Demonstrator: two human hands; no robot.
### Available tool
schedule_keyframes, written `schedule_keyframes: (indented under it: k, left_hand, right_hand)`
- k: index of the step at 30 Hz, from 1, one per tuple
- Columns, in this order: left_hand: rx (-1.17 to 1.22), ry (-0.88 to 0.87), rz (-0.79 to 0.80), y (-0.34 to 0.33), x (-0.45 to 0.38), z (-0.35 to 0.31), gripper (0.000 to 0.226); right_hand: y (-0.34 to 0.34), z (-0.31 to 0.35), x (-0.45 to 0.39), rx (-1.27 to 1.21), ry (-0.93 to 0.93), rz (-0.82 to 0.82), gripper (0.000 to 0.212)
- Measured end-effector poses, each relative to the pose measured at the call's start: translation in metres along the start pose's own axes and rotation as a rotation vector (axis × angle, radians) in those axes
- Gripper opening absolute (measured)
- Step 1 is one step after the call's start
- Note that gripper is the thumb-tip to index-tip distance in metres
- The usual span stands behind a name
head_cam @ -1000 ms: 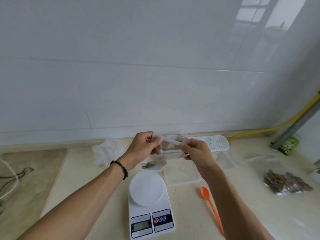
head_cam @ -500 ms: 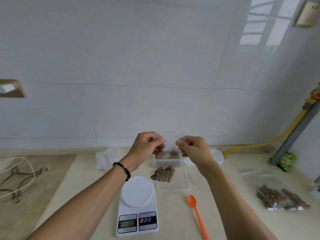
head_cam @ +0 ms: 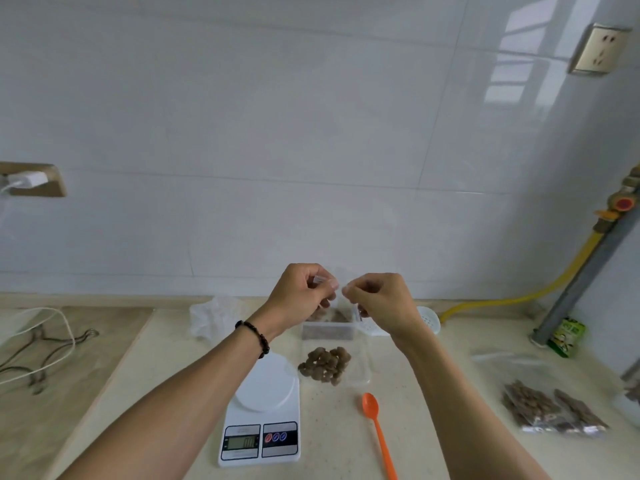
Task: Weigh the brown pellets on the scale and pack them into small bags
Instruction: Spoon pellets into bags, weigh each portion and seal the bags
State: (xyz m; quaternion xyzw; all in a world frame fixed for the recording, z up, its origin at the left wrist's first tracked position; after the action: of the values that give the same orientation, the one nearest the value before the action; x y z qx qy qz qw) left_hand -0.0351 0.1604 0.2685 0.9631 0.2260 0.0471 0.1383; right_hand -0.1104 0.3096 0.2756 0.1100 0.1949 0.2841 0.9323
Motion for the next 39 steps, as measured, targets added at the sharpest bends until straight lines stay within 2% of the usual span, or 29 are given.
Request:
schedule_keyframes:
  k: [4,10,15,20,23,26,29,34,39]
  left_hand:
    - [0.078,0.012,-0.029,0.000,-0.014,0.002,0.012]
    - [0.041,0.037,0.150,-0.005,-0.046,0.009,0.017]
    - [-0.021,-0.063,0.096,-0.026,-0.073,0.014,0.022]
    - [0.102,-0.008,0.133,-0.066,-0.094,0.014,0.021]
    - [0.157,0.046,0.198,-0.103,-0.106,0.014,0.022]
    - [0.198,0.095,0.241,-0.151,-0.117,0.012,0.022]
    - [0.215,0.142,0.262,-0.208,-0.128,0.012,0.021]
    - [0.019,0.159,0.250,-0.312,-0.157,0.025,0.020]
    - [-0.174,0.173,0.262,-0.414,-0.184,0.038,0.017]
  right_hand:
    - [0.012,-0.016,-0.004,-0.125,-0.064,-0.074,0.014]
    - [0.025,-0.033,-0.021,0.068,-0.069,-0.134,0.014]
    - [0.036,-0.055,-0.029,-0.053,-0.119,-0.203,0.015]
    - [0.061,-0.080,-0.021,-0.083,-0.184,-0.227,0.017]
    - [0.087,-0.100,-0.010,-0.064,-0.244,-0.199,0.009]
    - [0.121,-0.131,0.003,0.014,-0.315,-0.129,0.013]
    - [0.166,-0.169,0.021,0.065,-0.377,-0.163,0.012]
    - [0.262,-0.232,0.044,0.080,-0.455,-0.257,0.011]
    - [0.348,-0.287,0.056,0.187,-0.538,-0.265,0.009]
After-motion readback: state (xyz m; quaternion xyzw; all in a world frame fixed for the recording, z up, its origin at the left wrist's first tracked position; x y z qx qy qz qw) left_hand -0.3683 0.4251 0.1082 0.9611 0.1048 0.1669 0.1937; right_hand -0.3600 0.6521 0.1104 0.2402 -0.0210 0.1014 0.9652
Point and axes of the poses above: each hand's wrist, its own x-axis away from the middle knuckle, its own y-axis out of the back of the hand, z = x × y, the point moved 1 cm from there along -x, towards the middle knuckle, and after that the axes turned 11 degrees about y, right-handed, at the moved point
